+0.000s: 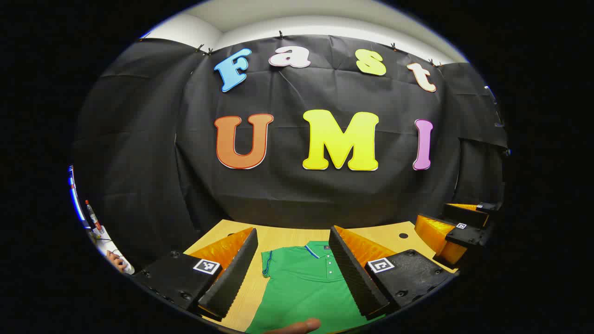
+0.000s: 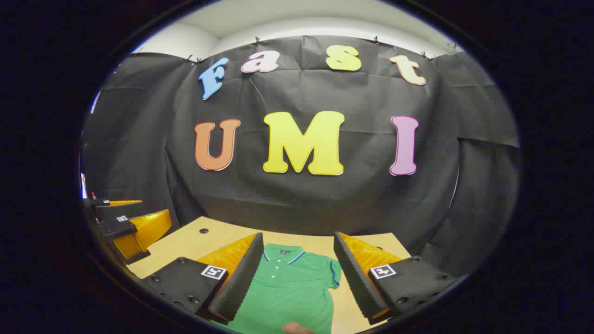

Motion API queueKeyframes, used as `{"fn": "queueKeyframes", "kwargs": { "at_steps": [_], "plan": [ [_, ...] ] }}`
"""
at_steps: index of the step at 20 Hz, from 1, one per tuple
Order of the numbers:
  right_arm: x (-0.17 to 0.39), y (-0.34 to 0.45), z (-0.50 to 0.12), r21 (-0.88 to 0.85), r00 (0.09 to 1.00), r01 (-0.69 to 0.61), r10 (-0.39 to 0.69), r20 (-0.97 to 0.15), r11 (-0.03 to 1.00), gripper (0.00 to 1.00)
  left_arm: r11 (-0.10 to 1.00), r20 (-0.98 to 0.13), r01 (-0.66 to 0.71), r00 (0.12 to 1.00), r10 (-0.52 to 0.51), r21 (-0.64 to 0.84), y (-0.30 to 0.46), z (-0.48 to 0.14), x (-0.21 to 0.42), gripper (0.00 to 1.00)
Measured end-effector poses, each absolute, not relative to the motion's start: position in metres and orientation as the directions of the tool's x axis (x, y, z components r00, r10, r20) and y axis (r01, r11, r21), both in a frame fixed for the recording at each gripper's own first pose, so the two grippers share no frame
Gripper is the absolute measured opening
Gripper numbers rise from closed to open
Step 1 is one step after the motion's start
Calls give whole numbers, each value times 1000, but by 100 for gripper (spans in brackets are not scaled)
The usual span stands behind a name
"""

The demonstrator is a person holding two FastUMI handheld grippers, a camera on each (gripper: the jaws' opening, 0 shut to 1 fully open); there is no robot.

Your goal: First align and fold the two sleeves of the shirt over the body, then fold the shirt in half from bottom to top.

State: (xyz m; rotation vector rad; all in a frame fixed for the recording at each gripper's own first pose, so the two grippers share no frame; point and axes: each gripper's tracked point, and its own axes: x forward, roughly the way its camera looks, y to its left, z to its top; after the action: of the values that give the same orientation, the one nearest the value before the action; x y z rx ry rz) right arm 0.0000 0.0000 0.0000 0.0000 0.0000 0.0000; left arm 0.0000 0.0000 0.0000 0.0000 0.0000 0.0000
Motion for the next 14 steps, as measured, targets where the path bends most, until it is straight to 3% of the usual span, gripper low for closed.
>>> {"fn": "queueKeyframes", "kwargs": {
  "at_steps": [14],
  "plan": [
    [5,-19,-6,7,999,39,-39,-8,999,96,1000,-7,30,1000,-30,1,-15,-5,9,99]
  ]
}}
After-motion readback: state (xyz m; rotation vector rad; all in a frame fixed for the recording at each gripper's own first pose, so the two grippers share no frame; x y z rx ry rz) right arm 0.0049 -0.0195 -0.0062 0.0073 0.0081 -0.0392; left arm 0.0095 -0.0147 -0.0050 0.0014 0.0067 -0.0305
